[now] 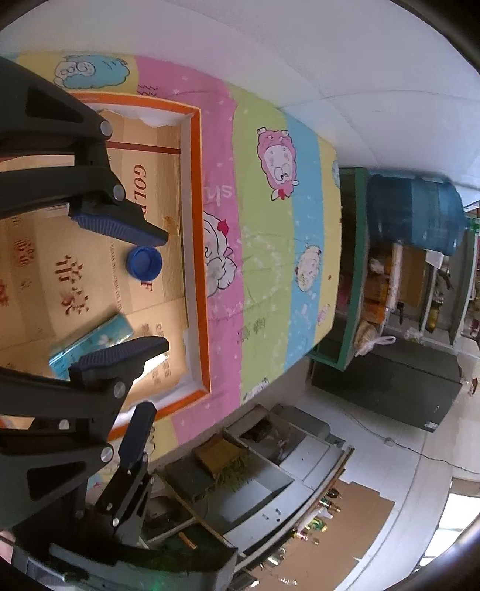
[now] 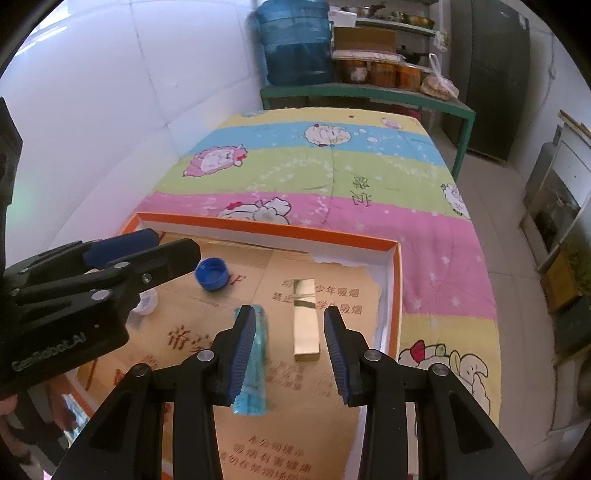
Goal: Organize rigid objects
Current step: 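Open both tools to release the blue cap and gold lighter in the box, then withdraw both open tools from the box toward the remaining items, then lower both open tools over the black cap and white Hello Kitty box, then grasp the black cap with the left tool while the right tool grasps the white Hello Kitty box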
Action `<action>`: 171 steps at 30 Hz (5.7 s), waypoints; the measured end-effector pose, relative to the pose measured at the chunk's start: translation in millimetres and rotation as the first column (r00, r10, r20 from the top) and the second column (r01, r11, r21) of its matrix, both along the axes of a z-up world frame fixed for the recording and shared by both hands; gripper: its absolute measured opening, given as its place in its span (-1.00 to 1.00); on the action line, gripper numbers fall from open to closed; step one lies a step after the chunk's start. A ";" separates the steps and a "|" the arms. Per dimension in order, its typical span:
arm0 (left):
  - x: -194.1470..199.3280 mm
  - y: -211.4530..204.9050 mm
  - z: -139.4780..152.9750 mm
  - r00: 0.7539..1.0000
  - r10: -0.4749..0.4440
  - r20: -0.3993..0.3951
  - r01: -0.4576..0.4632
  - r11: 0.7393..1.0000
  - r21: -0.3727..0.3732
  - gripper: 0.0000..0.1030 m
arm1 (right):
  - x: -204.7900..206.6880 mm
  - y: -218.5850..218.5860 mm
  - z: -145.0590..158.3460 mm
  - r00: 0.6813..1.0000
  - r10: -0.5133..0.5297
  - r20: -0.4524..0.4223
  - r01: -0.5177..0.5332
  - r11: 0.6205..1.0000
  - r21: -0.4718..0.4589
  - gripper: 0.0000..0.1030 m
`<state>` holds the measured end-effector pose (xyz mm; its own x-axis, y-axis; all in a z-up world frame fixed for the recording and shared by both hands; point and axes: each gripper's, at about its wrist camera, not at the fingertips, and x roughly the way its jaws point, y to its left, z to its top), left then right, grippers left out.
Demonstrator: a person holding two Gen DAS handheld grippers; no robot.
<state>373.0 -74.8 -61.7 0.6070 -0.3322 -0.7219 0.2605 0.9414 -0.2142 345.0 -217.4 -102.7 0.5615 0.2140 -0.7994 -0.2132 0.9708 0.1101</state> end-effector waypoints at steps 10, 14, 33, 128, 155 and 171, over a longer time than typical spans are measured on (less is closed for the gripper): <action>-39.4 5.5 30.7 0.999 -0.030 0.041 0.030 1.000 -0.007 -0.02 | -30.7 7.3 22.6 1.000 -0.008 0.010 0.008 1.000 0.025 -0.24; -57.2 7.1 39.4 0.998 -0.035 0.059 0.036 0.999 -0.007 -0.02 | -47.2 11.0 32.3 1.000 -0.007 0.022 0.007 1.000 0.029 -0.24; -124.8 45.9 52.0 0.993 0.000 0.120 0.003 1.000 -0.026 0.35 | -116.0 17.3 54.0 0.999 -0.029 0.032 0.027 0.998 0.050 0.19; -291.0 73.8 -75.8 0.999 0.011 0.053 -0.016 0.996 0.088 -0.40 | -252.2 35.2 -15.0 0.968 -0.247 0.039 0.242 0.965 0.099 0.20; -288.3 98.8 -44.6 0.992 0.042 0.122 -0.044 0.999 0.011 -0.41 | -208.1 89.0 -46.9 0.964 -0.267 0.008 0.267 0.959 -0.094 -0.29; -281.2 93.3 -38.6 0.991 0.045 0.125 -0.048 0.999 0.017 -0.41 | -222.7 61.1 -29.0 0.962 -0.273 0.026 0.274 0.962 -0.022 -0.47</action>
